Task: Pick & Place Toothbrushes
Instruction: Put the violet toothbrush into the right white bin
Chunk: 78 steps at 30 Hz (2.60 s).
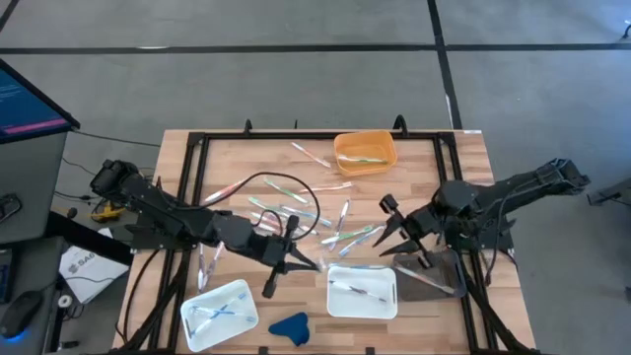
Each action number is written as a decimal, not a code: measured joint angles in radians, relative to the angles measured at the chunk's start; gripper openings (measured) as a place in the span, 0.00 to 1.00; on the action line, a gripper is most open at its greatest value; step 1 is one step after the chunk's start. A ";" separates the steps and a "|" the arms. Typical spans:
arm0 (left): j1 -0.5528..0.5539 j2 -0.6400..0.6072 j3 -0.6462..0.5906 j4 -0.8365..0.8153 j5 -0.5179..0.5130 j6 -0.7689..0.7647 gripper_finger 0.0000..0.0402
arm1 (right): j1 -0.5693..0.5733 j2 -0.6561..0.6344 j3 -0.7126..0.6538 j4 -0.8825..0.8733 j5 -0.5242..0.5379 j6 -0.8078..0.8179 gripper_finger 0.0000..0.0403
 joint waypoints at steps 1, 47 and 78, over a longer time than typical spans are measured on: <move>0.000 0.000 0.000 0.029 0.014 0.016 0.00 | 0.008 0.009 -0.001 0.001 0.034 0.001 0.26; 0.066 0.013 -0.084 0.334 0.146 0.176 0.00 | 0.063 0.495 0.291 0.022 0.146 0.030 0.52; 0.075 0.013 -0.094 0.358 0.042 0.176 0.00 | 0.050 0.495 0.291 0.054 0.145 0.030 0.28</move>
